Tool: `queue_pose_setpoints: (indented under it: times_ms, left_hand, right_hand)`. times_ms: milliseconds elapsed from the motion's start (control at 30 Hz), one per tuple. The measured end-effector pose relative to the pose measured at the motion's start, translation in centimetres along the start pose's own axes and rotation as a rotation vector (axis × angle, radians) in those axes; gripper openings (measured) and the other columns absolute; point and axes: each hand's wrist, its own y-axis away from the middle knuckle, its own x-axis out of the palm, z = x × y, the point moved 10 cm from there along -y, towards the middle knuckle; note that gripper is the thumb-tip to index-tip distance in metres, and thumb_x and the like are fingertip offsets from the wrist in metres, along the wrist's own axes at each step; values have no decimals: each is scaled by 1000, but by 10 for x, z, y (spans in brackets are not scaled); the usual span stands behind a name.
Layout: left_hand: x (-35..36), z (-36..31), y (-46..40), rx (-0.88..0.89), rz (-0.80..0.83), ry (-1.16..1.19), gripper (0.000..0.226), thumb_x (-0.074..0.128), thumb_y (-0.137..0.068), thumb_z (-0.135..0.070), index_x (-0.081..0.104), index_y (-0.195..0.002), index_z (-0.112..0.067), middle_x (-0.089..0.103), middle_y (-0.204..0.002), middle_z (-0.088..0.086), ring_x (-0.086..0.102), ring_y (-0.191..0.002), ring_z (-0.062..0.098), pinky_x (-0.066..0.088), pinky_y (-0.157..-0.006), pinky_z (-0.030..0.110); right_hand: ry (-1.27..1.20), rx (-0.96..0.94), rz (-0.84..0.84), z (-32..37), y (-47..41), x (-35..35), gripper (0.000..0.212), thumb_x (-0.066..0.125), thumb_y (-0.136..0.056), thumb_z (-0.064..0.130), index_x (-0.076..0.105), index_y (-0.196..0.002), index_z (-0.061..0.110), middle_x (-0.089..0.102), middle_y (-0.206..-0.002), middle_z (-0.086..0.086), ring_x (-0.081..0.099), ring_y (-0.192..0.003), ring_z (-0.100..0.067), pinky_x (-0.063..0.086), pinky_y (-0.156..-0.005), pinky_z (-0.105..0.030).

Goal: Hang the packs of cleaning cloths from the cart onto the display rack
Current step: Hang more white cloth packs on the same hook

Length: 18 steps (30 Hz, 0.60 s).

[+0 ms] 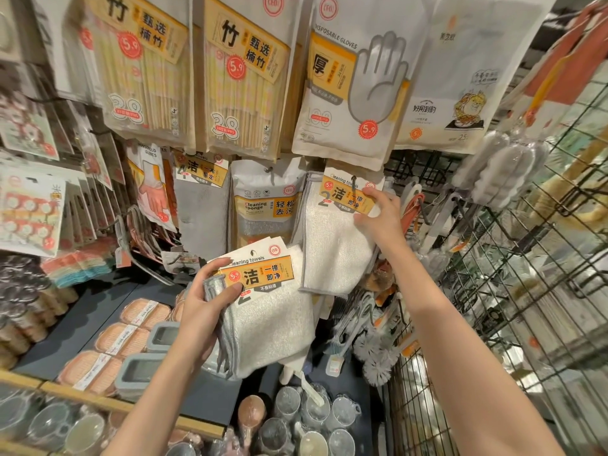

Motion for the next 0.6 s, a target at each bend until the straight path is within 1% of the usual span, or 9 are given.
queue_pose_setpoints:
  times_ms: [67,167,267,333,367,400,500,533,600]
  left_hand:
    - [-4,0,1,1,-8,-1,41,62,-84,8,64,-103,-29,68,-112,14,67,-100,31,53,-91,47]
    - [-8,-1,5,4,-16,-14,41,63,-84,7,65,-104,-29,69,-111,12,67,-102,31,50,-95,48]
    - [-11,-3,8,10,-13,-9,41,63,-84,7,64,-104,-29,69,-113,14,68,-100,30,51,-93,47]
    - [-12,-5,11,11,-7,0,41,63,-84,7,64,-104,-29,68,-114,15,67,-103,33,51,-94,48]
    - [-12,-5,12,11,-5,2,41,63,-84,7,64,-104,-29,68,-114,15,66,-104,34,51,-94,48]
    - [-13,-5,13,11,-4,3,41,63,-84,7,64,-105,-29,68,-114,15,66,-104,34,51,-94,49]
    - [-15,-6,18,25,-4,-9,43,64,-83,6,65,-105,-31,68,-114,14,67,-101,32,52,-92,48]
    - [-16,-7,19,38,-4,-17,44,65,-83,6,66,-104,-33,69,-114,13,67,-102,33,52,-92,48]
    - [-19,-7,21,57,-8,-35,47,67,-82,5,67,-104,-36,67,-117,13,66,-104,34,51,-93,48]
  right_hand:
    - [6,9,17,-1,1,2,56,65,-80,-1,51,-131,16,30,-135,-11,36,-109,-10,23,-64,12]
    - [7,24,42,-1,7,5,61,67,-80,1,47,-135,19,22,-142,-10,31,-118,-10,16,-75,10]
    - [19,49,64,-3,13,7,67,71,-79,5,43,-138,21,12,-149,-7,23,-134,-14,13,-90,-1]
    - [23,68,67,-3,18,6,69,72,-79,7,42,-139,23,8,-151,-6,17,-140,-18,15,-100,-12]
    - [26,74,68,-2,21,6,68,72,-79,8,43,-139,24,6,-152,-6,15,-141,-19,16,-103,-16]
    - [28,81,68,-3,25,5,67,73,-79,9,44,-138,25,4,-154,-5,13,-142,-20,17,-102,-16]
    - [6,60,48,3,41,4,62,72,-80,10,49,-135,25,-3,-156,-3,8,-143,-18,15,-91,-9]
    - [-3,46,45,4,47,6,59,72,-80,10,51,-133,24,-3,-156,-3,8,-143,-17,13,-92,-8]
    - [-36,18,68,11,62,17,54,73,-79,10,55,-128,21,0,-155,-2,16,-139,-14,11,-95,-5]
